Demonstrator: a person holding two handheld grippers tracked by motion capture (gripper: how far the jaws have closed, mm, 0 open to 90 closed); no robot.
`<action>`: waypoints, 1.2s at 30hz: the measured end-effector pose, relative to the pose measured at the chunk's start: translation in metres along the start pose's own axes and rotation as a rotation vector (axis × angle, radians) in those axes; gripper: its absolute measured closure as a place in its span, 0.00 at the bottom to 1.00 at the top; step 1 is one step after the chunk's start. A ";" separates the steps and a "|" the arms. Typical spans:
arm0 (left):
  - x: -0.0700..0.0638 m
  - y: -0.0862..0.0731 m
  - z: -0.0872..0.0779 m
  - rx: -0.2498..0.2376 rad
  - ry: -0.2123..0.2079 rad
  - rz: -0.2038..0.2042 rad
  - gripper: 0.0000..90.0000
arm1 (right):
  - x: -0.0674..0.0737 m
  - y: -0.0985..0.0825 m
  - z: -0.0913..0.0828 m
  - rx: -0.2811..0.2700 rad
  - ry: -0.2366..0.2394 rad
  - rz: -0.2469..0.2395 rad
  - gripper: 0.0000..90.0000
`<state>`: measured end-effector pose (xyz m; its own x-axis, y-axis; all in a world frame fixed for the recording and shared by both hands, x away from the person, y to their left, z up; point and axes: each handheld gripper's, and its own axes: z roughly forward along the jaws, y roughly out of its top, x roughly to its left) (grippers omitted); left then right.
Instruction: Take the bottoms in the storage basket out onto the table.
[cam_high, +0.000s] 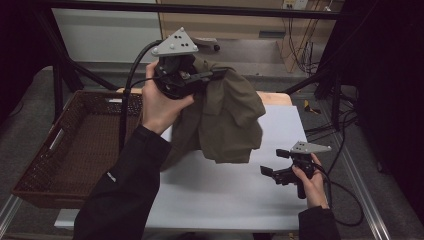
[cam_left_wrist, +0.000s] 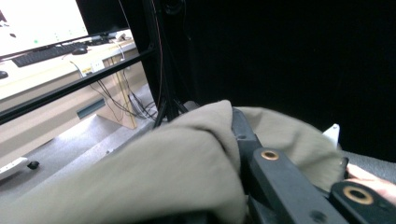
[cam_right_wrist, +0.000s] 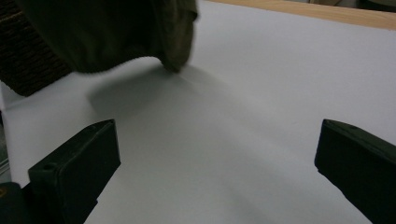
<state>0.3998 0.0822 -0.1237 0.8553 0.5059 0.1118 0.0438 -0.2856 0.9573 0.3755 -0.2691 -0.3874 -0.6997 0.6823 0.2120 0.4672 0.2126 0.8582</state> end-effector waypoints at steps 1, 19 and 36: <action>0.000 -0.002 0.002 0.004 -0.002 -0.001 0.98 | 0.000 0.000 0.000 -0.001 0.000 -0.001 0.01; 0.011 -0.038 0.010 0.127 0.028 -0.023 0.97 | 0.000 0.000 0.000 0.003 -0.001 -0.003 0.01; 0.012 -0.080 0.022 0.226 0.037 -0.034 0.97 | 0.000 0.000 0.001 0.007 -0.002 -0.002 0.01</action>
<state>0.4181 0.0934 -0.2047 0.8321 0.5466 0.0943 0.1900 -0.4407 0.8773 0.3753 -0.2686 -0.3880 -0.6994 0.6835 0.2089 0.4696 0.2192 0.8552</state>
